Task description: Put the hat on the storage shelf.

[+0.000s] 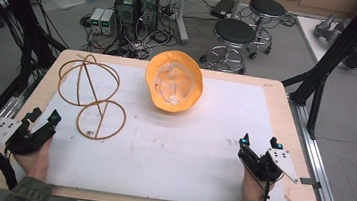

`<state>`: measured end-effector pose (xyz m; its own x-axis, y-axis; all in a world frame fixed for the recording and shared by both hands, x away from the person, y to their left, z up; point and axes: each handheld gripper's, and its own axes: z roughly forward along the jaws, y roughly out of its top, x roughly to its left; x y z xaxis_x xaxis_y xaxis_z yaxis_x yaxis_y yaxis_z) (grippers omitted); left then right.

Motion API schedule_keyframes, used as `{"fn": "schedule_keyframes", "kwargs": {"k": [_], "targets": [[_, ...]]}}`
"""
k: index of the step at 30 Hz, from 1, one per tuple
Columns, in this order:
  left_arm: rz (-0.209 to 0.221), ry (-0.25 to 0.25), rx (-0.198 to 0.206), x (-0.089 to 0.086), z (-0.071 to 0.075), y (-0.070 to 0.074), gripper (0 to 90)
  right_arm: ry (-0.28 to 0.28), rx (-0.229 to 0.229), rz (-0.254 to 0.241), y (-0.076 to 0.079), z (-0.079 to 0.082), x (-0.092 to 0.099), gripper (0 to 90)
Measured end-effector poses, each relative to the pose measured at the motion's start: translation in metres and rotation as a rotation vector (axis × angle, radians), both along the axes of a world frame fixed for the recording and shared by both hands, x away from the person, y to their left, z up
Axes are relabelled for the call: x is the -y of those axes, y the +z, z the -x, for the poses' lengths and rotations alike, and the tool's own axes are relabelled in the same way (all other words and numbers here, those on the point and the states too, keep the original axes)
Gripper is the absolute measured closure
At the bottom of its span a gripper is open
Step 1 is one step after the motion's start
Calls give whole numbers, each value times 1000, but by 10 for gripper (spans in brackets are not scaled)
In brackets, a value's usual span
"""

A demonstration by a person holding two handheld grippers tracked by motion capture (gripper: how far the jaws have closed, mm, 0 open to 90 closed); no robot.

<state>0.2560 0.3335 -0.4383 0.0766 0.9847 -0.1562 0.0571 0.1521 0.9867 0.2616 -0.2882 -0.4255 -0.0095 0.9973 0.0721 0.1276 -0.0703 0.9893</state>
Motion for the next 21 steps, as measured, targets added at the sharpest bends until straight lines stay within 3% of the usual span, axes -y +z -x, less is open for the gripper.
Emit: {"fn": "schedule_keyframes", "kwargs": {"k": [21], "targets": [[7,-12,16,4,3,3,371,-7,1,-29,1,6,-1,114]]}}
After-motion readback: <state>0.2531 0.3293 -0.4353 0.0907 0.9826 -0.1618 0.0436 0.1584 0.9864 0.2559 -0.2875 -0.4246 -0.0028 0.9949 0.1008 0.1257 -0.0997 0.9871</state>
